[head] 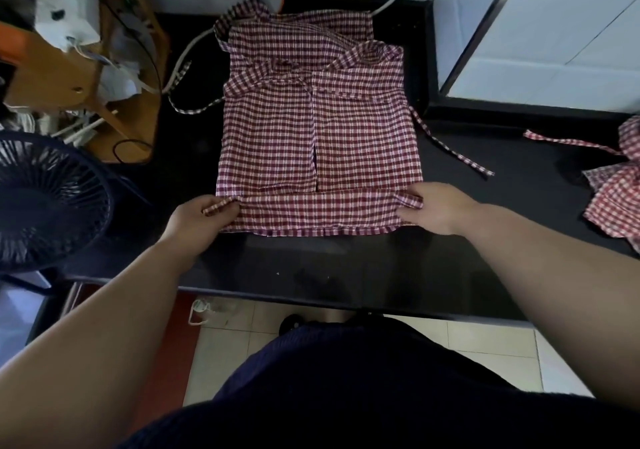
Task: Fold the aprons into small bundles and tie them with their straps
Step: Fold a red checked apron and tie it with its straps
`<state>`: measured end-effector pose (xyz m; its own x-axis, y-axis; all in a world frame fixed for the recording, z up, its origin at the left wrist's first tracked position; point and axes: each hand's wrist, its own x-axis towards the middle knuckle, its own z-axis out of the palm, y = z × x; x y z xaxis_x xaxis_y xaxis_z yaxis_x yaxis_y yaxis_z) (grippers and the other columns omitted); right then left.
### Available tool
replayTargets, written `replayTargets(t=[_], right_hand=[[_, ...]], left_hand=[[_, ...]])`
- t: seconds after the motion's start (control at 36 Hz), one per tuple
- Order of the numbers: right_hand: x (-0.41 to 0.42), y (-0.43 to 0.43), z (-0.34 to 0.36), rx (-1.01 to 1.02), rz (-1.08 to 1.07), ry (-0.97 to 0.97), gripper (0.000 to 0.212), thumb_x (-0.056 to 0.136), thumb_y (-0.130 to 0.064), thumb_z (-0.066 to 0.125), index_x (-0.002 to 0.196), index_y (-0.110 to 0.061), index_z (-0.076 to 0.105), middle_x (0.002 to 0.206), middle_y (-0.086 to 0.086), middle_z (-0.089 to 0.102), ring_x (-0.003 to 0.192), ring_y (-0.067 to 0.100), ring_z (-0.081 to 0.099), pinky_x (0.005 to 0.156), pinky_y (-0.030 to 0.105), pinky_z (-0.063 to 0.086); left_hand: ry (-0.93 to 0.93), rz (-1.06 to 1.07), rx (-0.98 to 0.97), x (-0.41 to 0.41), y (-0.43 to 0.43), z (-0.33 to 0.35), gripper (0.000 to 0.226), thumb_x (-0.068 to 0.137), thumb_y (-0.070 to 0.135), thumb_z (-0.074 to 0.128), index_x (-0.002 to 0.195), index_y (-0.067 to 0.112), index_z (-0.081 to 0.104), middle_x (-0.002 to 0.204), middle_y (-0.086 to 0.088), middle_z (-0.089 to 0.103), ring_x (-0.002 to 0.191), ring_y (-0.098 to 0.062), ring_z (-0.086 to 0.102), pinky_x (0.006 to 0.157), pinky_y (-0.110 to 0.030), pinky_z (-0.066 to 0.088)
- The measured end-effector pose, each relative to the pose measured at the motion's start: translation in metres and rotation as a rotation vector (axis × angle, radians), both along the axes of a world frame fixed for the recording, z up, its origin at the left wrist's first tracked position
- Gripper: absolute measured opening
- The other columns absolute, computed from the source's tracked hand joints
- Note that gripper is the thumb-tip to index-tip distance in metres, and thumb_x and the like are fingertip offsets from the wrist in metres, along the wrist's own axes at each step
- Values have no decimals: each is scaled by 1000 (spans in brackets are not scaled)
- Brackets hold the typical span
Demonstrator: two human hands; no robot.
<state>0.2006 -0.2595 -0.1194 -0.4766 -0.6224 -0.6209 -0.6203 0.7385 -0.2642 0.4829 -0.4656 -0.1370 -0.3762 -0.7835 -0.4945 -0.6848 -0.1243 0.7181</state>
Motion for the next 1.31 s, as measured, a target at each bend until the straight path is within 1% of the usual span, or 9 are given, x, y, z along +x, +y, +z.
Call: replayTargets(t=[0.25, 0.39, 0.53, 0.61, 0.72, 0.81, 0.97, 1.14, 1.31], right_hand=[[0, -2, -10, -95, -316, -22, 45, 91, -39, 60, 125, -12, 50, 120, 3, 56, 108, 24, 54, 80, 29, 39], [-2, -8, -10, -54, -478, -40, 50, 90, -35, 61, 127, -11, 38, 103, 4, 55, 85, 20, 54, 70, 33, 43], [7, -21, -4, -45, 92, 493, 46, 84, -23, 63, 125, -16, 44, 120, 9, 51, 110, 29, 51, 92, 42, 42], [16, -27, -10, -148, 394, 355, 38, 91, -26, 54, 129, -23, 54, 125, 2, 52, 116, 23, 48, 102, 39, 38], [19, -28, -12, -61, 400, 138, 59, 88, -55, 54, 138, -26, 47, 141, -4, 38, 127, 21, 41, 109, 36, 31], [14, -30, -11, -17, 468, 143, 67, 83, -53, 60, 142, -27, 40, 149, -3, 29, 131, 21, 37, 108, 35, 32], [11, -36, -8, -24, 410, 80, 47, 95, -40, 47, 139, -24, 46, 147, -5, 38, 131, 18, 41, 108, 36, 37], [5, -43, -1, -56, 249, -24, 22, 100, -32, 41, 98, -22, 61, 97, -6, 60, 88, 12, 54, 77, 25, 42], [-7, -60, -2, -10, 156, -58, 23, 101, -27, 38, 85, -19, 52, 91, -5, 53, 87, 15, 50, 72, 24, 37]], left_hand=[[-250, 10, -209, -12, -7, -15, 32, 95, 44, 53, 98, 12, 53, 84, 0, 57, 71, -16, 50, 64, -32, 37], [-441, 26, -221, -29, -7, -14, 42, 95, 45, 53, 113, 7, 49, 106, -13, 57, 95, -32, 56, 70, -39, 42], [-411, -161, -576, -32, 1, -16, 40, 91, 14, 59, 130, 8, 50, 134, -18, 44, 124, -37, 39, 97, -48, 38], [-305, -467, -628, -32, 2, -22, 46, 86, -5, 51, 126, 15, 62, 133, -8, 52, 122, -31, 44, 99, -41, 35], [-348, -604, -564, -30, 4, -18, 43, 96, 30, 52, 137, 20, 50, 146, 1, 40, 133, -22, 36, 109, -38, 26], [-471, -767, -548, -25, 1, -12, 75, 84, 63, 56, 145, 25, 34, 153, 6, 24, 139, -19, 26, 115, -39, 19], [-476, -843, -538, -33, -13, -1, 67, 85, 52, 58, 144, 29, 37, 151, 10, 33, 138, -14, 29, 114, -38, 17], [-465, -883, -599, -38, -32, 7, 42, 93, 55, 42, 118, 29, 63, 113, 10, 65, 108, -13, 56, 106, -32, 27], [-407, -762, -154, -48, -41, 20, 130, 27, 105, 37, 136, 35, 49, 145, 6, 45, 130, -18, 45, 105, -33, 40]])
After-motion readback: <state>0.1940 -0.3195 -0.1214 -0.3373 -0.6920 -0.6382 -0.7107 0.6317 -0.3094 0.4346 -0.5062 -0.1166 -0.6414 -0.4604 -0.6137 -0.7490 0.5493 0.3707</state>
